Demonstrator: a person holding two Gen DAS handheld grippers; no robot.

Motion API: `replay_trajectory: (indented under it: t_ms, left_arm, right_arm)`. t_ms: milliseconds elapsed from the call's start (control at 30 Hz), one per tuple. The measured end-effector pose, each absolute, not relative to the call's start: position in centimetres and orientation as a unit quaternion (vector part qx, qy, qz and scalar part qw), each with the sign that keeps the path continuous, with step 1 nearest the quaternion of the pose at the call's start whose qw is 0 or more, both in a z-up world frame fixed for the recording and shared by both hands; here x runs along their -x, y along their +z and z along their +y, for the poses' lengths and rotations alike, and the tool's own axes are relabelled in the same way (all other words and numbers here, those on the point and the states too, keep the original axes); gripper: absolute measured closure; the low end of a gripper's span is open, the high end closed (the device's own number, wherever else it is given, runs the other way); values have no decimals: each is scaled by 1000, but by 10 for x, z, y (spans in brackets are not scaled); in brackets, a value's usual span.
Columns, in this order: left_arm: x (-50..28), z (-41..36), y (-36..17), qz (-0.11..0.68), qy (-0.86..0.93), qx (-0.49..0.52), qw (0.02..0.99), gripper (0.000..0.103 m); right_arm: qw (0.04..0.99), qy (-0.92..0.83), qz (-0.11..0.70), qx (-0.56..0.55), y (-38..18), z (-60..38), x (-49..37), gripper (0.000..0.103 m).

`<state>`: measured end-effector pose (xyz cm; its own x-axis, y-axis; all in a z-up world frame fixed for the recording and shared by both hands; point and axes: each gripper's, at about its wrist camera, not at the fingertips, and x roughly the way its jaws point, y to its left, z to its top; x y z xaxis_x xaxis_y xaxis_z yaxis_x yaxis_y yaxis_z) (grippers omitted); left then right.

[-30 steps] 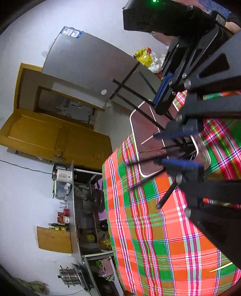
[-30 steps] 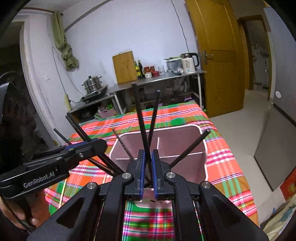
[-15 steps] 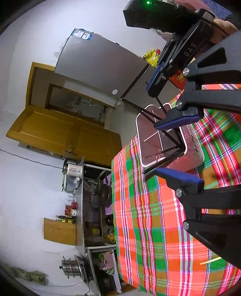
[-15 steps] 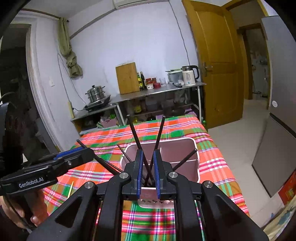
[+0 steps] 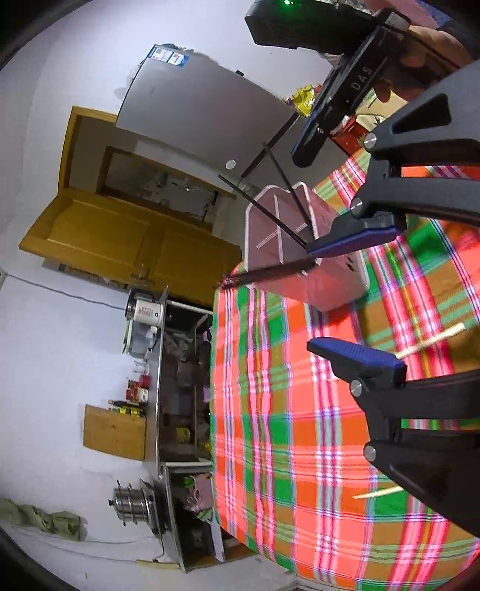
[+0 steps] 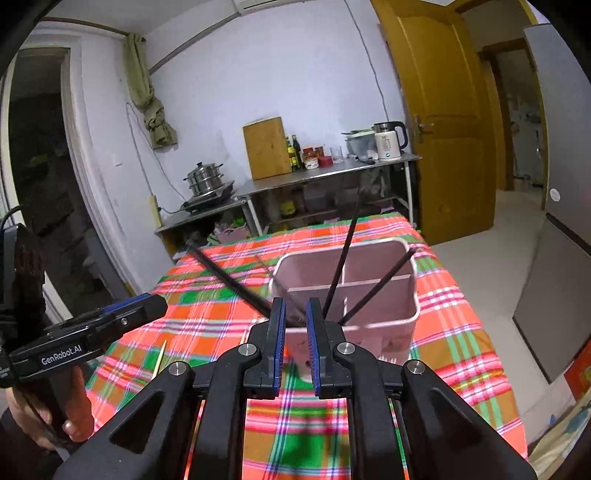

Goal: Organize utensils
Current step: 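Return the left tool to the table and close on a wooden chopstick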

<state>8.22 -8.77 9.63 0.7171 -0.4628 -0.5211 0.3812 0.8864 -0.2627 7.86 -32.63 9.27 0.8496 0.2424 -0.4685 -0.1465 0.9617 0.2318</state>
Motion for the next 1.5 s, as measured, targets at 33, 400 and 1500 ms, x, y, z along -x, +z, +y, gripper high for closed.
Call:
replay_trajectory:
  t_ms: [33, 400, 1500]
  left_arm:
    - [-80, -85, 93, 301, -225, 68, 924, 56]
    - [-57, -58, 55, 327, -198, 78, 921, 56]
    - [-111, 49, -24, 410, -56, 119, 903, 56]
  right_arm:
    - [957, 103, 256, -94, 91, -325, -76, 91]
    - [944, 136, 286, -92, 61, -298, -65, 91]
    - [902, 192, 384, -44, -14, -205, -131, 91]
